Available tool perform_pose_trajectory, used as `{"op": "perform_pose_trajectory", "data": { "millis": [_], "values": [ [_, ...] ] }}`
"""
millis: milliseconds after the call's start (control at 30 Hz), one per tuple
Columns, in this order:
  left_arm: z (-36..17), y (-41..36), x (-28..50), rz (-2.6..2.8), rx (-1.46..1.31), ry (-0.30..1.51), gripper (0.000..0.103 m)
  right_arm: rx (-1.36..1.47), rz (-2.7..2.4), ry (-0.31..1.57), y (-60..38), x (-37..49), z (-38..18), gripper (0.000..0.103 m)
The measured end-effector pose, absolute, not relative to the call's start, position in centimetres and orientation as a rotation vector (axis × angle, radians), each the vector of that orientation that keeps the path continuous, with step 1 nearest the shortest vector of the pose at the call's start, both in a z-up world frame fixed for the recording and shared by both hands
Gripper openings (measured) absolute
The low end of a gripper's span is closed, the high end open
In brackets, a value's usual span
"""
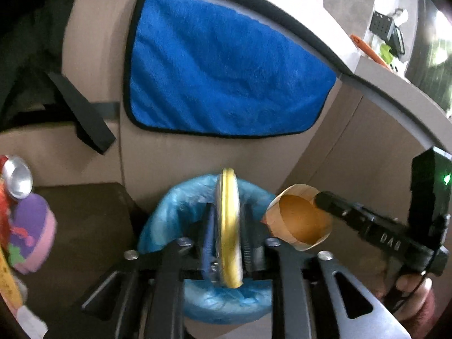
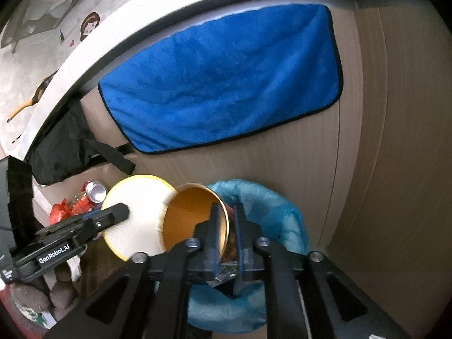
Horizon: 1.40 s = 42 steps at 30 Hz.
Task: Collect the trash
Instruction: 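Open both tools above the blue-bagged bin to drop the pad and cup, then move both tools back from the bin to the trash on the table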
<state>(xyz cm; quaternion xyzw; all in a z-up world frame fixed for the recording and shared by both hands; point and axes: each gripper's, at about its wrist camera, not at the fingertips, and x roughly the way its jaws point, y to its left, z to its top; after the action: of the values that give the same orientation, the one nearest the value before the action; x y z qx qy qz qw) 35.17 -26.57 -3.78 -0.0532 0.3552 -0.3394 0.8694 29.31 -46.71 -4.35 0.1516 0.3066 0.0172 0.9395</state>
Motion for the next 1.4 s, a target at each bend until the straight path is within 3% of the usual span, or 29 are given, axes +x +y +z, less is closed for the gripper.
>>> {"op": "perform_pose_trajectory", "data": {
  "millis": [33, 67, 100, 267, 767, 1400],
  "values": [
    [-3.8, -26.3, 35.3, -0.706, -0.125, 0.741, 0.038, 0.303, 0.028, 0.627, -46.5, 29.3, -4.5, 0.035],
    [-3.8, -26.0, 35.3, -0.701, -0.138, 0.737, 0.04, 0.291, 0.017, 0.623, -46.3, 29.2, -4.6, 0.048],
    [-3.8, -25.7, 35.5, -0.696, -0.148, 0.737, 0.04, 0.278, 0.007, 0.617, -46.0, 29.1, -4.6, 0.05],
    [-3.0, -23.1, 35.3, -0.648, -0.184, 0.731, 0.051, 0.278, -0.005, 0.613, -45.5, 28.5, -4.5, 0.05],
    [0.3, -9.7, 30.2, -0.407, -0.159, 0.614, 0.057, 0.175, 0.042, 0.521, -36.4, 26.0, -0.4, 0.055],
    [-6.0, 16.4, 30.8, 0.017, -0.378, 0.661, 0.06, 0.003, 0.312, 0.617, -17.0, 29.8, -0.9, 0.063]
  ]
}}
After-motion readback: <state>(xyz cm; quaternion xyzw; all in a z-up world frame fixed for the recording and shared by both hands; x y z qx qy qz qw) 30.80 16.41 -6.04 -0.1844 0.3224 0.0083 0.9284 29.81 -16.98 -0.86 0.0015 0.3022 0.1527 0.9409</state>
